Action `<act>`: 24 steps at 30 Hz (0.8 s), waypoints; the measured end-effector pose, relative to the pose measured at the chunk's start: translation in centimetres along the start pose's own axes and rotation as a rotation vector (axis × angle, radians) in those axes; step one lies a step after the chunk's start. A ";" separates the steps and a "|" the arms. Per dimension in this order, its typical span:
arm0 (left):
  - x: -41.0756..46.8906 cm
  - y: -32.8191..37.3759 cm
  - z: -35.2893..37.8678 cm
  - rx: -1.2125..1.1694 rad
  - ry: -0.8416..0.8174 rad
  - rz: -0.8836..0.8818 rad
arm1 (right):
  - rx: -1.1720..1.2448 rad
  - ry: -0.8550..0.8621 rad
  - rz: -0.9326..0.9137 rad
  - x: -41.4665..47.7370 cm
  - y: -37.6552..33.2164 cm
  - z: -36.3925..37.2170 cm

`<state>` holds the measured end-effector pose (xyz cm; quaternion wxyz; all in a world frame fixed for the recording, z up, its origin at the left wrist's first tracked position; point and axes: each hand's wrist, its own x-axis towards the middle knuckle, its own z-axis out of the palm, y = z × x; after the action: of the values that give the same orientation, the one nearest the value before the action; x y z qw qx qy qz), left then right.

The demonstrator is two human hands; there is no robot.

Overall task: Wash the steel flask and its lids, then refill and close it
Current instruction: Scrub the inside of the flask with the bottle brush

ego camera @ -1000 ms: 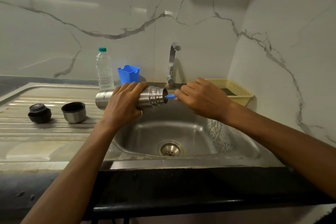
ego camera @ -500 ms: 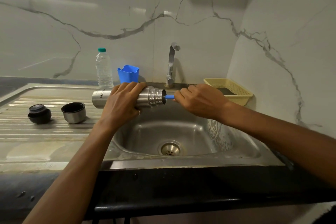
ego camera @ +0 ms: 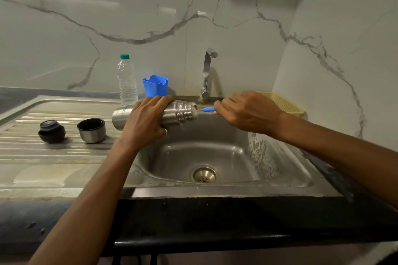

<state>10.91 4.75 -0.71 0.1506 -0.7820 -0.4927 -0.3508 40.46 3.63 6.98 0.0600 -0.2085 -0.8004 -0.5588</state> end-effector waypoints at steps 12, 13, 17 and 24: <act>0.0 -0.1 -0.1 0.049 0.134 0.022 | 1.151 -0.515 0.562 1.2 1.7 -3.3; -0.1 -0.4 -0.1 0.033 0.126 0.006 | 0.851 -0.444 0.442 1.0 2.4 -3.4; 0.4 0.5 -0.1 -0.024 0.131 0.009 | 0.219 -0.141 0.126 0.2 2.5 -3.3; 0.0 0.8 0.0 0.020 0.145 0.039 | 0.379 -0.138 0.177 1.0 -0.7 -2.6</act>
<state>11.56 4.36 -0.64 0.2004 -0.7623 -0.4688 -0.3988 38.88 1.31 7.68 0.0922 -0.3006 -0.8720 -0.3752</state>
